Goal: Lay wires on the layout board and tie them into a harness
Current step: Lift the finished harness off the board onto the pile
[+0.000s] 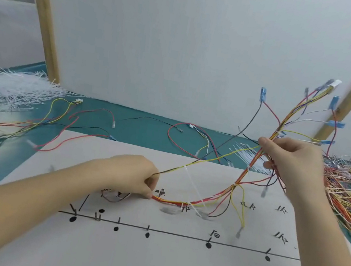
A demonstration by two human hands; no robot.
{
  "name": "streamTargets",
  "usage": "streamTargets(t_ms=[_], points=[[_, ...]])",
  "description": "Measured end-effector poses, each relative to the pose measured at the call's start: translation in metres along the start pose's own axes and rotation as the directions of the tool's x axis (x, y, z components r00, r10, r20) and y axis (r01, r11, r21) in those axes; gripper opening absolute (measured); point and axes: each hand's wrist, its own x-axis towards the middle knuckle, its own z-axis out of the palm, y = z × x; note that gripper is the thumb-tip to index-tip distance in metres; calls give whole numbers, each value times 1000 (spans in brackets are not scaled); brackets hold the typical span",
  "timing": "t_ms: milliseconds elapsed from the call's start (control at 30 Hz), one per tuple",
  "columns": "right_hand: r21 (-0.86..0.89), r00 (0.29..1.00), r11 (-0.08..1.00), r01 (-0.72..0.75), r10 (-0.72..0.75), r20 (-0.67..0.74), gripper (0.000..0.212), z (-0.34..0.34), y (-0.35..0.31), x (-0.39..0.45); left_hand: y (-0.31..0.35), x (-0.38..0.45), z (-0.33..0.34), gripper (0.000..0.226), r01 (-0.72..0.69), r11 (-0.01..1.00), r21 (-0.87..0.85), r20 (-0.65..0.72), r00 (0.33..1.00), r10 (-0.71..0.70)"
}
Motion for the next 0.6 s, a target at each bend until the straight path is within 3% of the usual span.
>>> streamTargets(t_ms=[67, 133, 233, 300, 400, 533, 600], points=[[-29, 1000, 999, 12, -12, 3, 21, 2, 1, -1, -5, -2, -8, 9, -45, 998, -51, 75, 996, 49], [-43, 1000, 999, 16, -17, -4, 22, 2, 2, -1, -12, -7, -22, 15, -65, 976, -209, 213, 971, 110], [-55, 1000, 998, 23, -24, -13, 22, -2, 4, 3, -23, -12, -39, 15, 8, 802, -598, 304, 927, 218], [-97, 1000, 995, 27, -28, -9, 22, -4, 7, 4, -30, -11, -42, 11, 43, 760, -648, 314, 924, 216], [-290, 999, 957, 12, 3, 52, 22, -1, 18, 4, -41, -9, -35, 14, 158, 810, -564, 409, 906, 108], [-394, 997, 919, 2, 30, 75, 22, 1, 26, 3, -59, -5, -27, 22, 140, 784, -605, 109, 990, -92], [-387, 997, 922, 9, 20, 71, 21, 2, 27, 4, -65, -8, -25, 22, 126, 765, -631, 104, 992, -78]])
